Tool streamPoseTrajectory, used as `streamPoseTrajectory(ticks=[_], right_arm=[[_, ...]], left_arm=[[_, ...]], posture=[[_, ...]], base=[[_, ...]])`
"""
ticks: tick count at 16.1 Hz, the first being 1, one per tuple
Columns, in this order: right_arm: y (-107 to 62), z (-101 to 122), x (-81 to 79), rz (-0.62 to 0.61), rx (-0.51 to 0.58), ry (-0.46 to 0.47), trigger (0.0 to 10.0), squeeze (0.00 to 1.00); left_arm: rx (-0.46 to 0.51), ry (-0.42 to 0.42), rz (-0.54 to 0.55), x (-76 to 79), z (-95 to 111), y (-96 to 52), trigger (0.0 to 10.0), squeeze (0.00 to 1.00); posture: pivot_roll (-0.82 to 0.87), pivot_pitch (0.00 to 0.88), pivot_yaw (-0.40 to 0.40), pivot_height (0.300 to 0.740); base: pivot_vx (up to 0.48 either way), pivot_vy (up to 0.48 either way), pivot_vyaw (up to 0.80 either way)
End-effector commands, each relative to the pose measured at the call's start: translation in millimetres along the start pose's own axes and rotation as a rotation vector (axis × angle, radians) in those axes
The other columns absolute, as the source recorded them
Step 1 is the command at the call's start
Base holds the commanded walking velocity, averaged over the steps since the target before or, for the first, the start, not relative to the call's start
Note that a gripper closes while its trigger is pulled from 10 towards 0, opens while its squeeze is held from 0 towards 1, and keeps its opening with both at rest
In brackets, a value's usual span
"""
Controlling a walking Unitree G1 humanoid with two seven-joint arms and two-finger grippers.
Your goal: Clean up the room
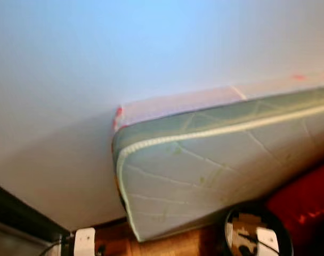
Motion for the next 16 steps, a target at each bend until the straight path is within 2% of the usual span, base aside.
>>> streamPoseTrajectory(ticks=[1,16], right_arm=[[-5.3,-46.0,-20.4,0.044,-0.142,0.018,10.0,0.0],[-5.5,-46.1,-18.9,0.041,-0.145,0.007,10.0,0.0]], left_arm=[[-0.205,-0.076,0.019,-44.8,-58.7,-19.4,10.0,0.0],[-0.208,-0.109,0.019,-41.4,-58.9,-18.8,10.0,0.0]], posture=[[0.09,0.0,-0.054,0.719],[0.09,0.0,-0.057,0.719]], base=[[0.0,0.0,0.0],[0.0,0.0,0.0]])
Point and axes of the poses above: a point about 5 cm out from each wrist's last joint towards the gripper, its own y axis pointing out of the wrist towards the gripper, its own z axis along the axis of the wrist's last joint, x = y × z, the point moved 6 cm from there along y, pointing out of the wrist towards the gripper, and after that the axes turned 4 degrees about y, right-handed, at the moved point
